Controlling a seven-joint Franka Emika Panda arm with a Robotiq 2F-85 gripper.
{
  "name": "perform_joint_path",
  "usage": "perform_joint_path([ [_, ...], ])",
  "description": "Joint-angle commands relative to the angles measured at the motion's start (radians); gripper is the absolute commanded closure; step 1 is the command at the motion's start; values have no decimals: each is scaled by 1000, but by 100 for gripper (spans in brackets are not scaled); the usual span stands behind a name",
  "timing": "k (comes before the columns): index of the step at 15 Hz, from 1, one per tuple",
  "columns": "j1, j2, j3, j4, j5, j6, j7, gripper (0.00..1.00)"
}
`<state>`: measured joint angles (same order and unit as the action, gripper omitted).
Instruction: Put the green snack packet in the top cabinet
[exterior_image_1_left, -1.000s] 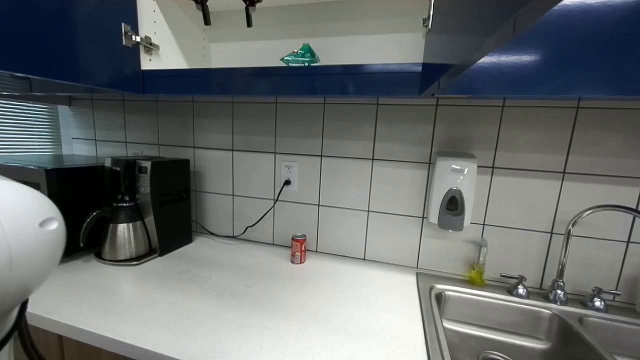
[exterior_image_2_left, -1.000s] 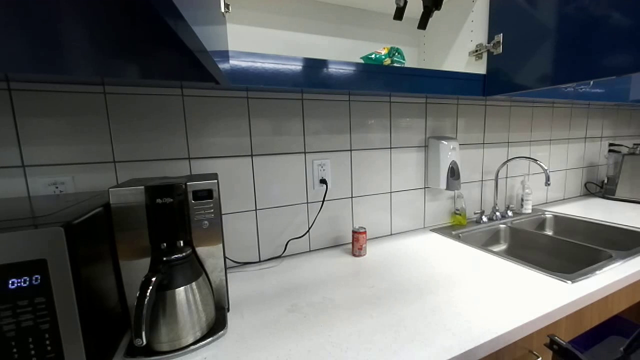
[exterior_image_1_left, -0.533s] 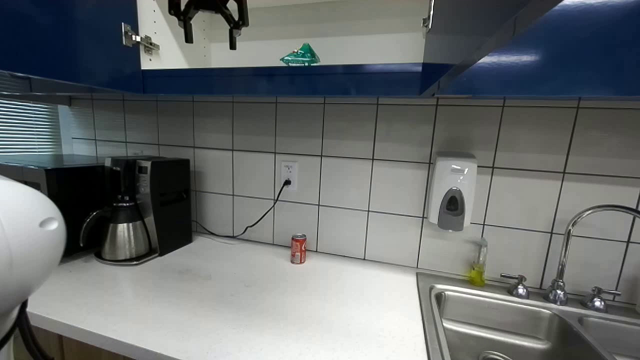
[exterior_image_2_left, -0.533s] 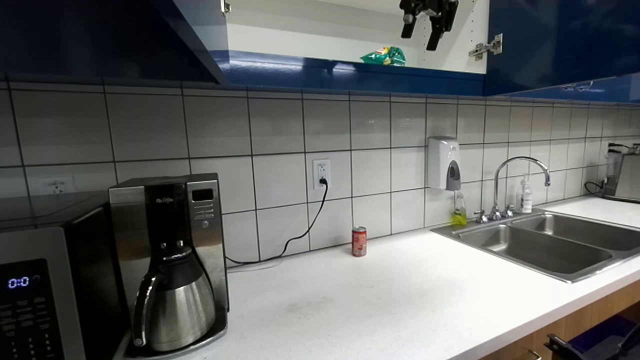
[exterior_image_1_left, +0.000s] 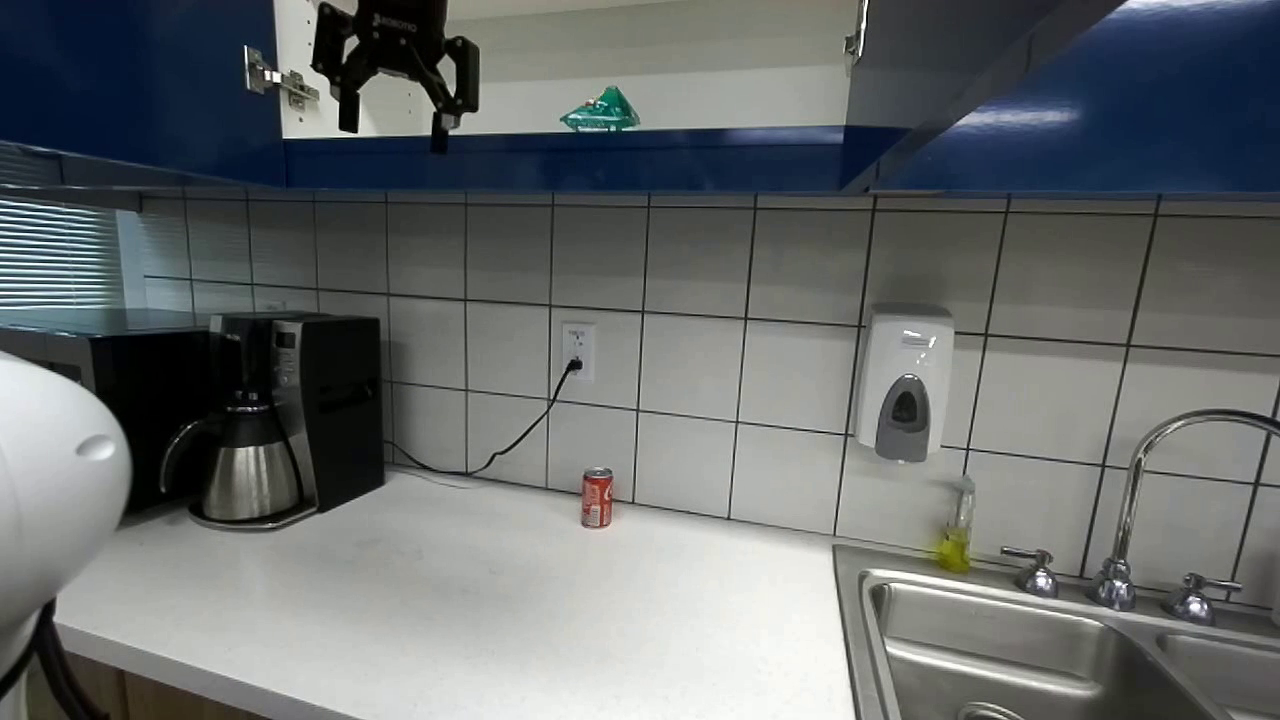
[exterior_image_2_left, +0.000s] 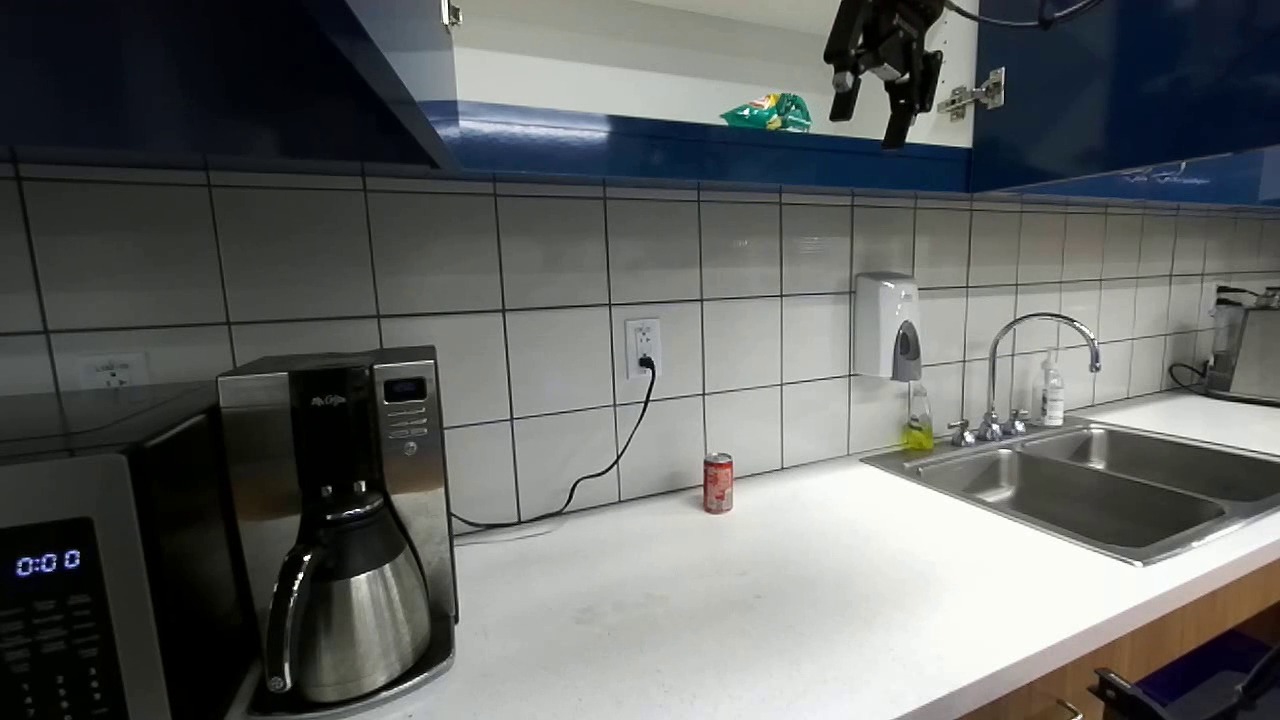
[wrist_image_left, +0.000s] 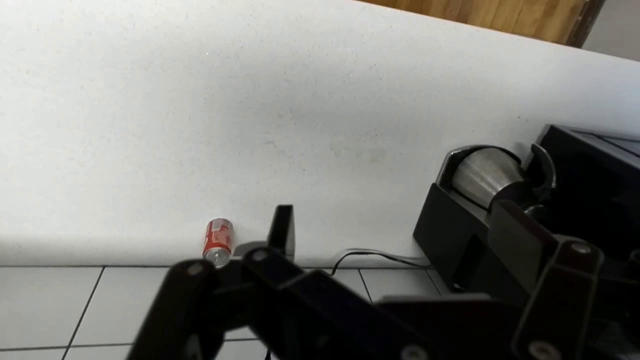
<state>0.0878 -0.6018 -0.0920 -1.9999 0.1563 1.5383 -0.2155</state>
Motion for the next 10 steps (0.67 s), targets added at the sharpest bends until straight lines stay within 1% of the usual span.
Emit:
perform_joint_path([
  [1, -21, -24, -6, -61, 35, -41, 10, 0],
  [3, -23, -21, -11, -85, 41, -38, 2, 0],
  [4, -20, 0, -3, -57, 25, -25, -8, 0],
  [10, -22, 0, -5, -75, 27, -26, -8, 0],
])
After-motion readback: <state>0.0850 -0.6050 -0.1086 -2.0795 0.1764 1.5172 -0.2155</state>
